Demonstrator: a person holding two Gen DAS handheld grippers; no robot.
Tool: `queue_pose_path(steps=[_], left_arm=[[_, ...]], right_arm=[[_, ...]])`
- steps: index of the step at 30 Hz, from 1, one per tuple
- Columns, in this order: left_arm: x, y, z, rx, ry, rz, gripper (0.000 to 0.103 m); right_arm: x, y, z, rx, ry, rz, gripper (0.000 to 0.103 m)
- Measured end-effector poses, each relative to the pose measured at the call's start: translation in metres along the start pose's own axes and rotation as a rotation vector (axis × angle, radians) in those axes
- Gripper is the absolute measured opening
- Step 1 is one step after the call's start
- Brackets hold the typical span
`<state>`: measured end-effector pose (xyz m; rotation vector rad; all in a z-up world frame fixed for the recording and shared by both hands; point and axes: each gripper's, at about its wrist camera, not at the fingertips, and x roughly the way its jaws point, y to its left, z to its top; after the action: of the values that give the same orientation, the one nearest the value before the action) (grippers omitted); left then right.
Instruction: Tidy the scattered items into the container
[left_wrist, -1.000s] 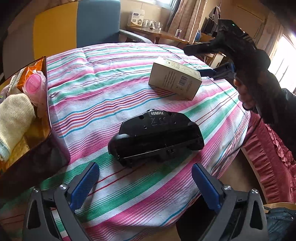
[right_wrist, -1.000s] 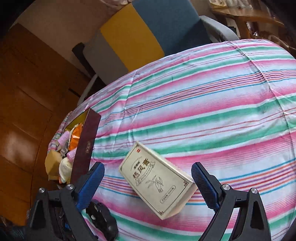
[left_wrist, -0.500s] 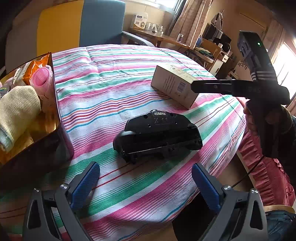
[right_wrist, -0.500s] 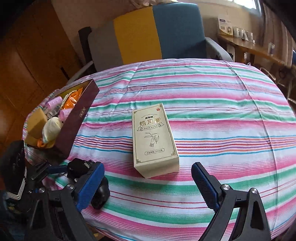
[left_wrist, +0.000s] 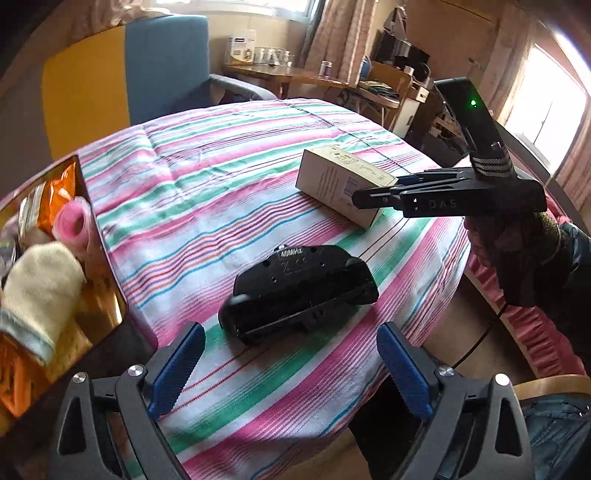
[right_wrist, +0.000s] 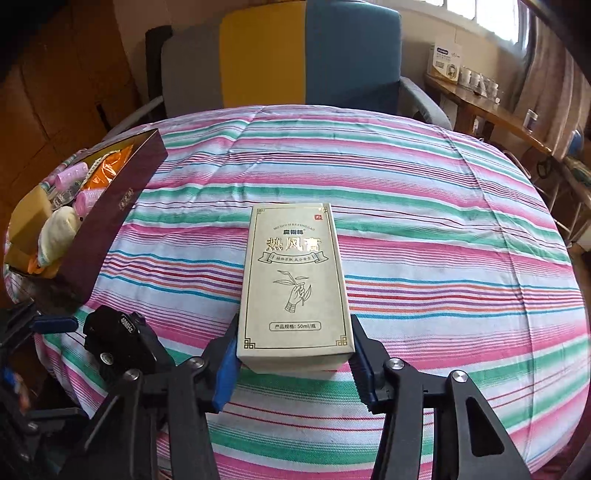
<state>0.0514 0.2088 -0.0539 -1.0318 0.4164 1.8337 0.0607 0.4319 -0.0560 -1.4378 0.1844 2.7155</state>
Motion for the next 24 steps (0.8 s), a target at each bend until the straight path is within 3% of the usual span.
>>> queue_pose_path(steps=[7, 21, 24], left_arm=[[0.020, -0.007, 0.027, 0.276, 0.143, -0.028, 0.096], [0.058, 0.001, 0.046, 0.435, 0.315, -0.106, 0.096], [0.069, 0.002, 0.045, 0.402, 0.346, -0.125, 0.085]], right_arm=[[-0.011, -0.018, -0.021, 0.092, -0.019, 0.046, 0.055], [0.006, -0.025, -0.024, 0.161, -0.023, 0.089, 0.056], [0.006, -0.028, -0.025, 0.171, -0.027, 0.093, 0.056]])
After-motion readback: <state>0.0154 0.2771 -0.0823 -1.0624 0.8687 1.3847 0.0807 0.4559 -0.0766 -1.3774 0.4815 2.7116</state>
